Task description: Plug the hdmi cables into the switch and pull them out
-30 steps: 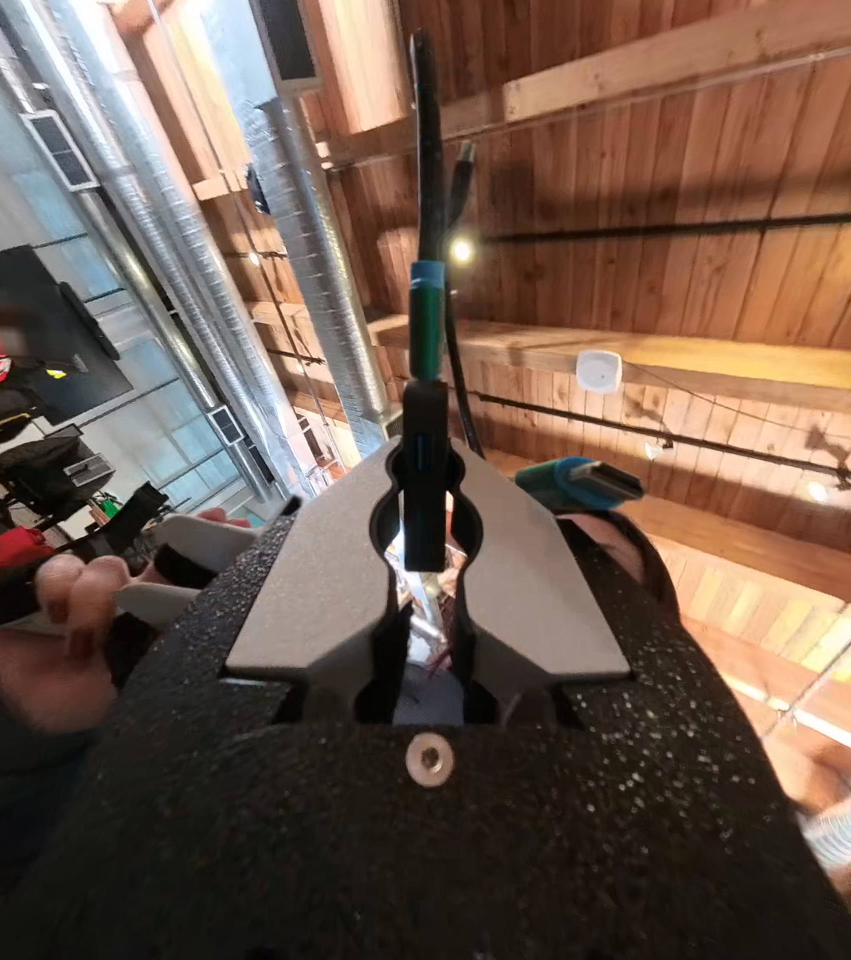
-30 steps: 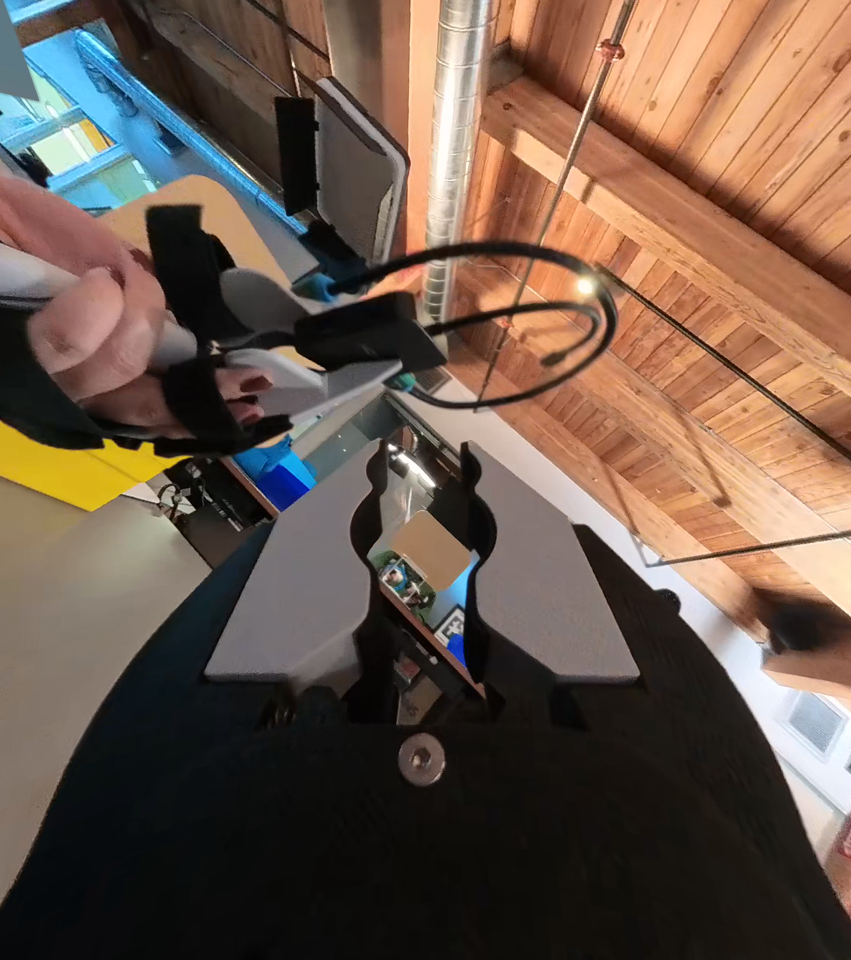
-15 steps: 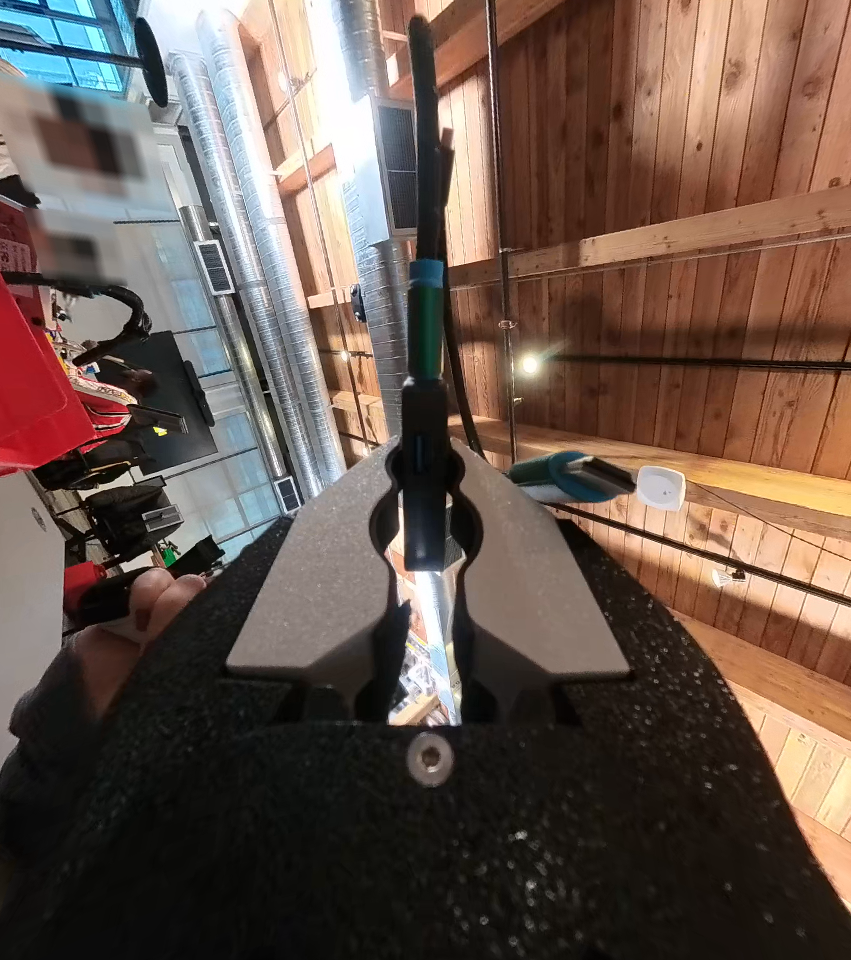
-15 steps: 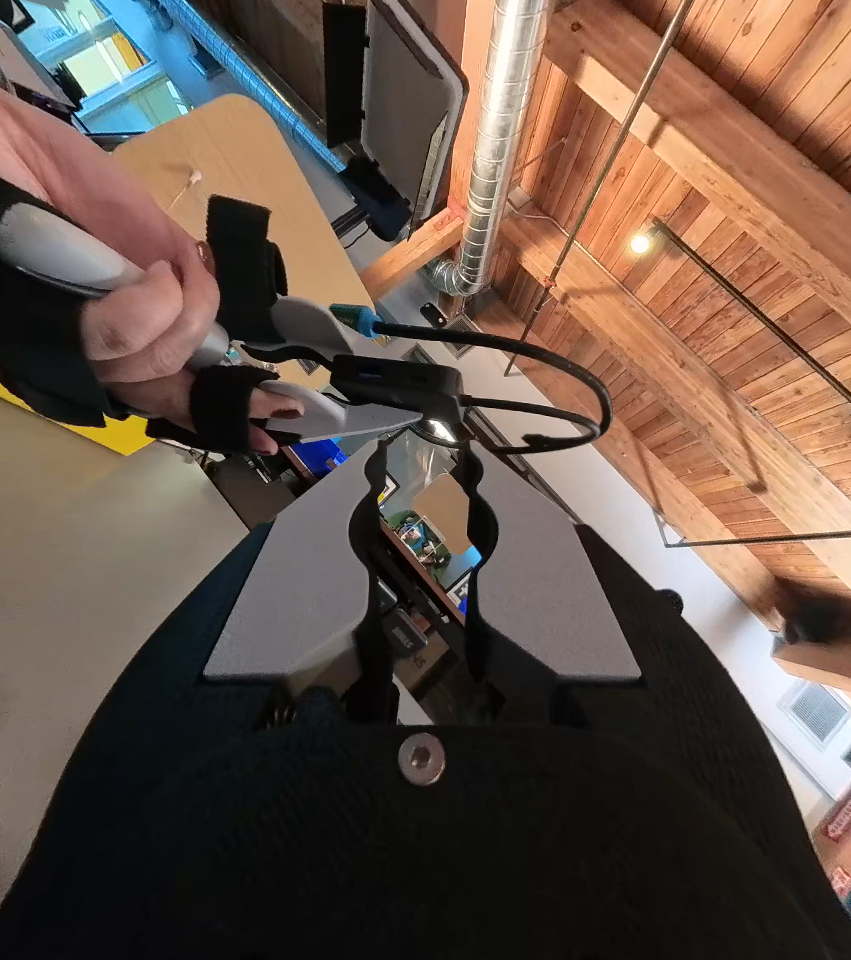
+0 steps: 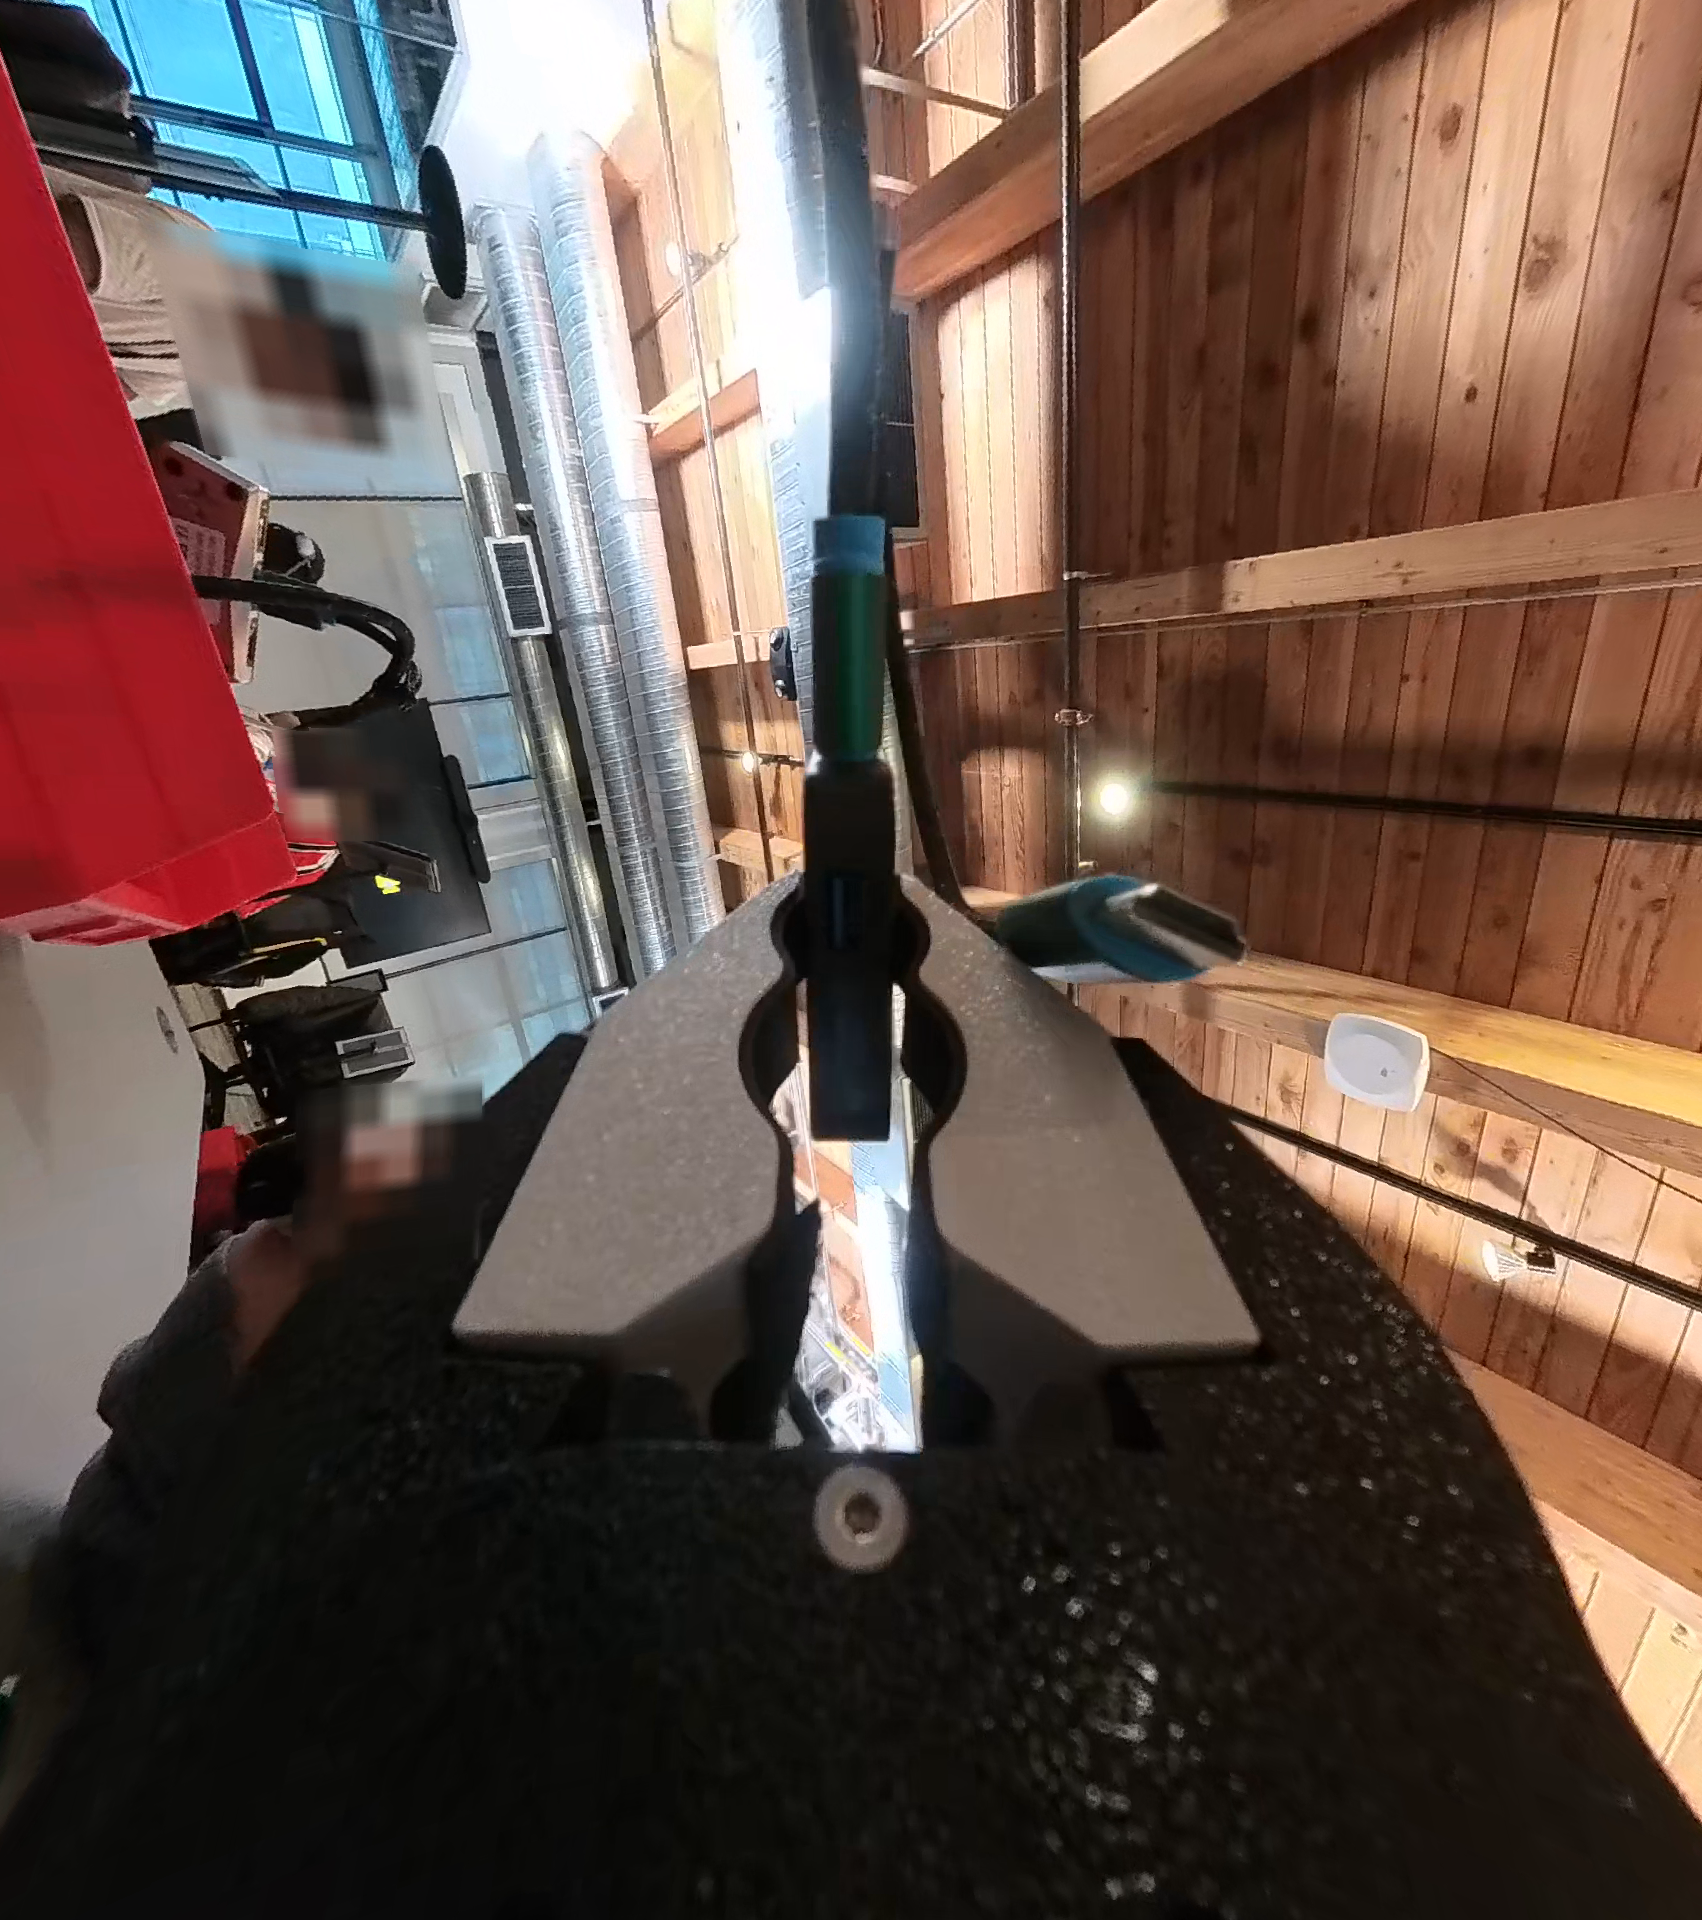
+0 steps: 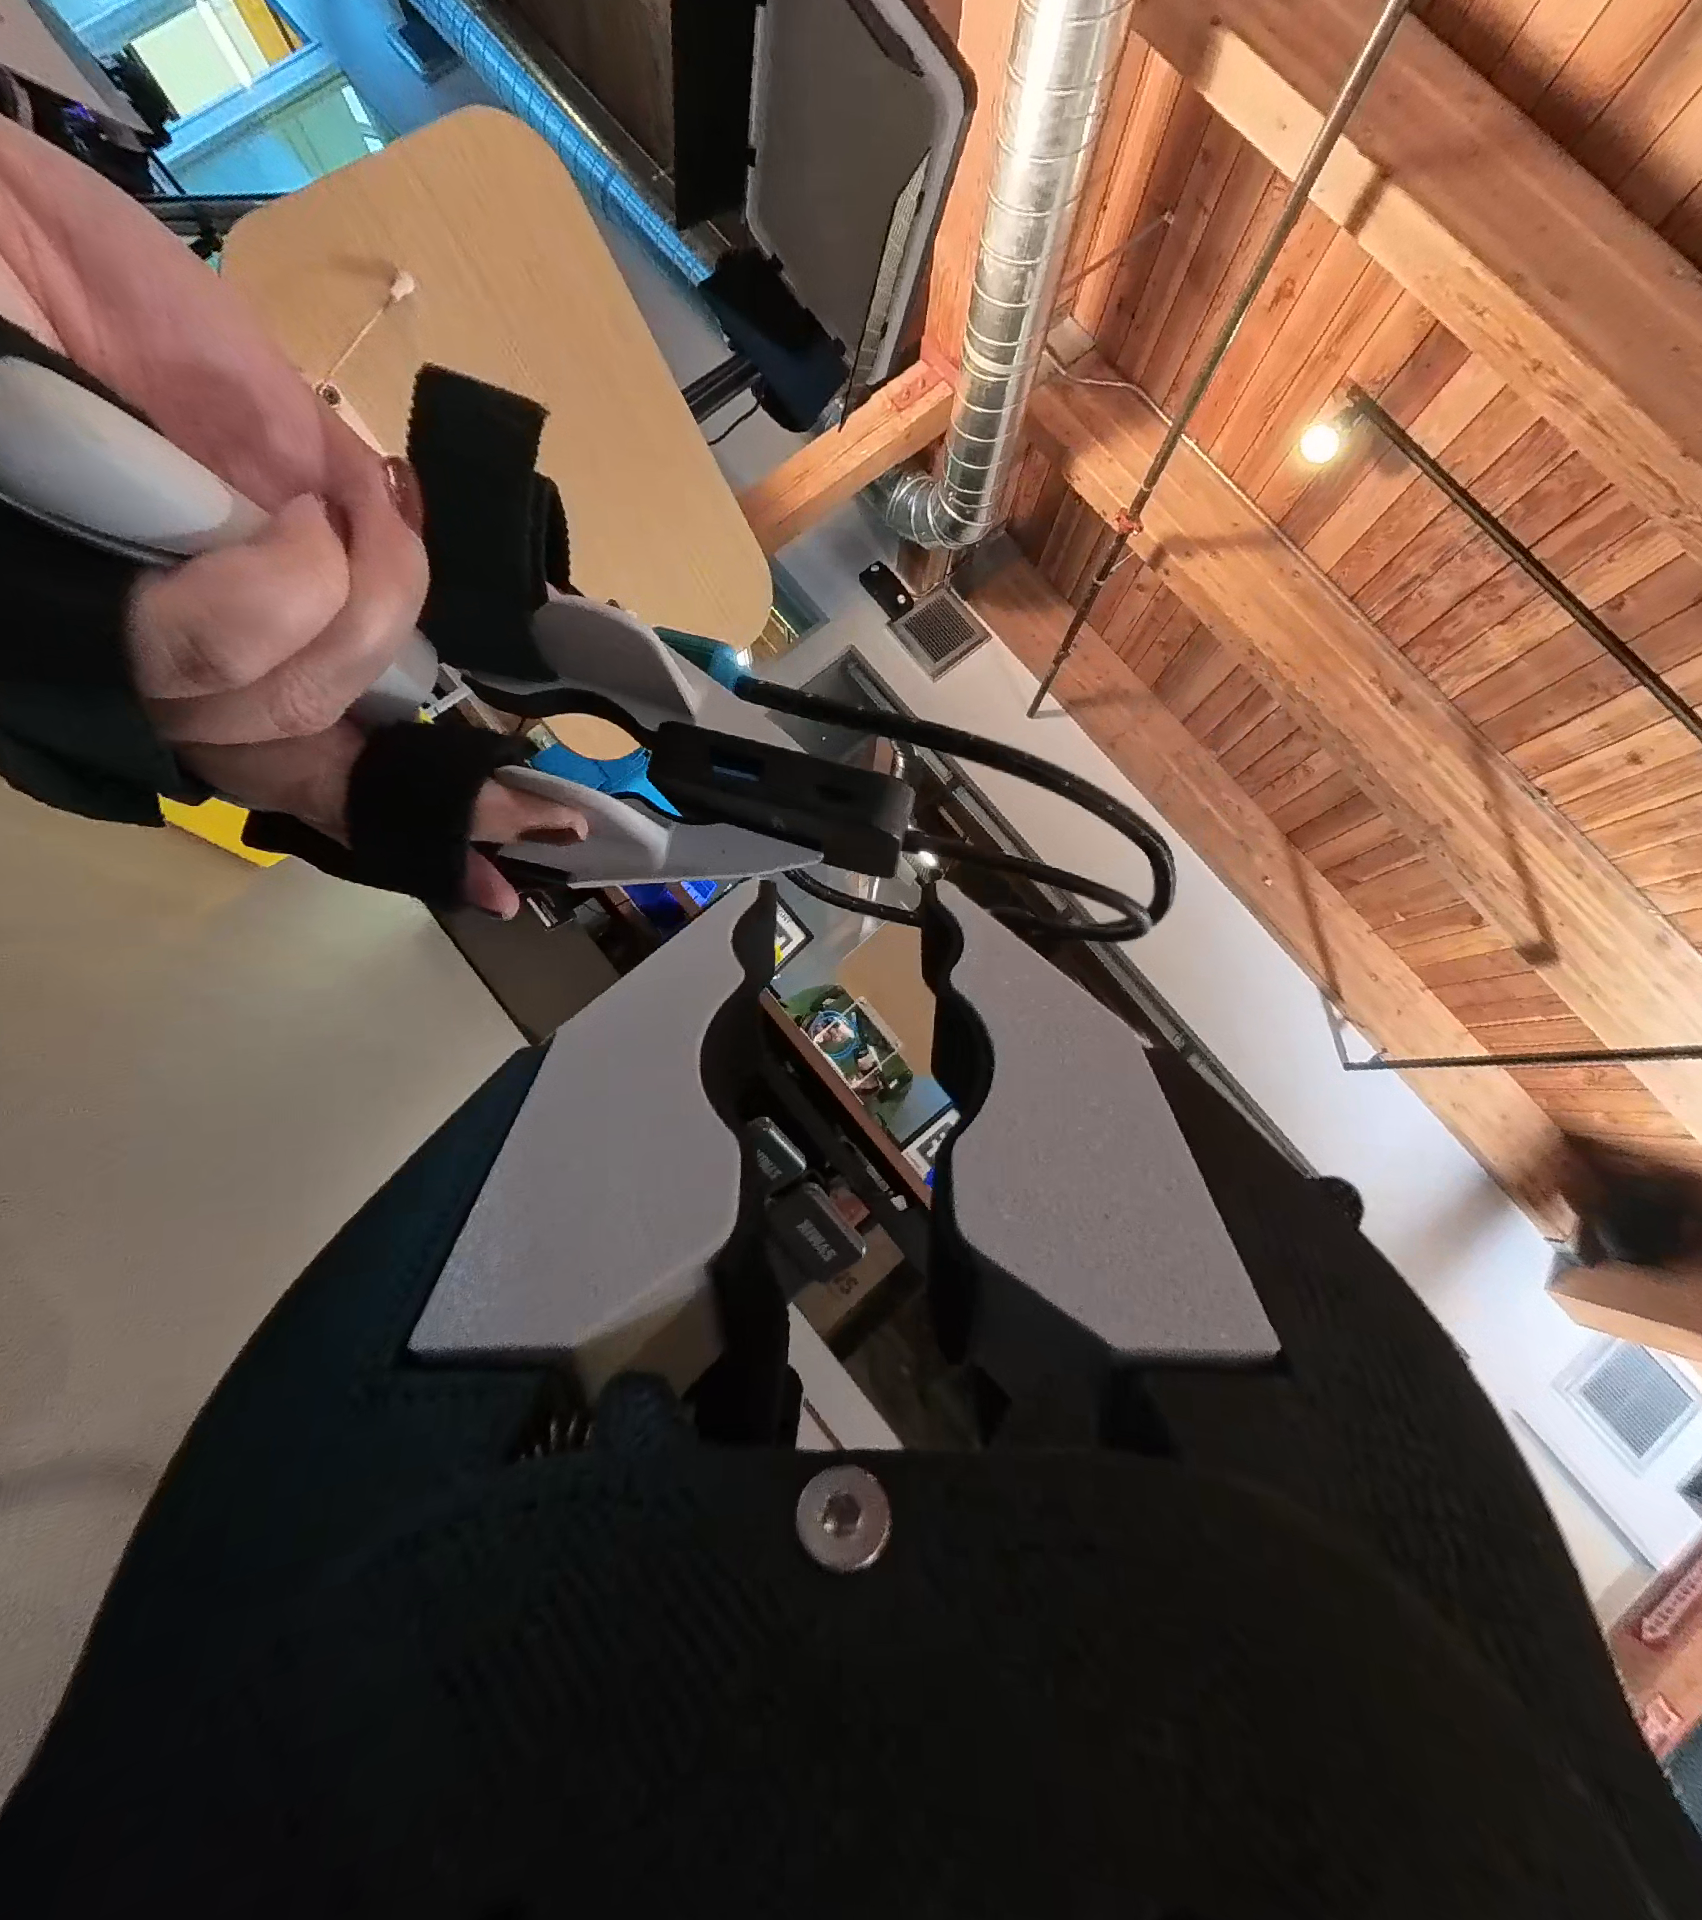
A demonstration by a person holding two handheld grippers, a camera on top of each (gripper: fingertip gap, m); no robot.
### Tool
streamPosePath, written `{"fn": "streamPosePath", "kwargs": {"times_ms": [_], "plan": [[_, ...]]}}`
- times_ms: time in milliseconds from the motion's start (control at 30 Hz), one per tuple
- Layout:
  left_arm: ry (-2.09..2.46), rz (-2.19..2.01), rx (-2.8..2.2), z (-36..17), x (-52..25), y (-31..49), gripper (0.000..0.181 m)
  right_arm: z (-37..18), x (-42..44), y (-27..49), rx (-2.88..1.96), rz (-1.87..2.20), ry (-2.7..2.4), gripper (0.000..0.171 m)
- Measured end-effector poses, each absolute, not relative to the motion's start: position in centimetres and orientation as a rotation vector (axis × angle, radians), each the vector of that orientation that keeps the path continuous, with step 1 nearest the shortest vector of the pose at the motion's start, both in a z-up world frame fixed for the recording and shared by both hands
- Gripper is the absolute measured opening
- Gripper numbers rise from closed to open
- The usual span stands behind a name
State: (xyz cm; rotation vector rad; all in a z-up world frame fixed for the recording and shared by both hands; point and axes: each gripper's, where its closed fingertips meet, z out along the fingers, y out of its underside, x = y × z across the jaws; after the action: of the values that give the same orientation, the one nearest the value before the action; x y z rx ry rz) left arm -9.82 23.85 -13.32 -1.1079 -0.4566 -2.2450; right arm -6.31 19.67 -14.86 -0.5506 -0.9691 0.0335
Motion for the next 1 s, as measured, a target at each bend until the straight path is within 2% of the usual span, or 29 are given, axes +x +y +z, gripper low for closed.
{"fn": "streamPosePath", "kwargs": {"times_ms": [167,267,333,400,500,633,700,800,1000], "plan": [[-0.44,-2.256,-1.123,-13.4,-9.3,23.7,0.01,-15.0,-6.3,20.1,-0.57,0.024,-0.969,0.029],[-0.408,-2.208,-1.229,-14.5,-8.5,23.7,0.01,-15.1,-6.5,20.7,-0.593,-0.019,-0.969,0.05],[-0.376,-2.143,-1.325,-15.6,-7.9,23.8,0.01,-15.8,-7.0,21.4,-0.594,-0.111,-1.02,0.056],[-0.361,-2.123,-1.37,-16.4,-7.6,23.9,0.01,-16.8,-7.3,22.0,-0.559,-0.262,-1.083,0.05],[-0.36,-2.082,-1.443,-17.7,-7.5,24.2,0.01,-17.8,-7.5,22.0,-0.486,-0.395,-1.157,0.028],[-0.335,-2.069,-1.508,-18.9,-7.4,24.2,0.01,-18.8,-7.9,21.9,-0.485,-0.419,-1.234,0.02],[-0.294,-2.019,-1.53,-19.2,-7.7,24.2,0.019,-19.3,-8.1,22.2,-0.584,-0.328,-1.267,0.017],[-0.256,-1.917,-1.543,-19.2,-8.4,24.5,0.047,-19.8,-8.4,21.9,-0.73,-0.093,-1.284,0.012],[-0.273,-1.976,-1.528,-19.4,-8.6,24.4,0.055,-19.8,-8.1,22.3,-0.899,0.198,-1.242,0.012]]}}
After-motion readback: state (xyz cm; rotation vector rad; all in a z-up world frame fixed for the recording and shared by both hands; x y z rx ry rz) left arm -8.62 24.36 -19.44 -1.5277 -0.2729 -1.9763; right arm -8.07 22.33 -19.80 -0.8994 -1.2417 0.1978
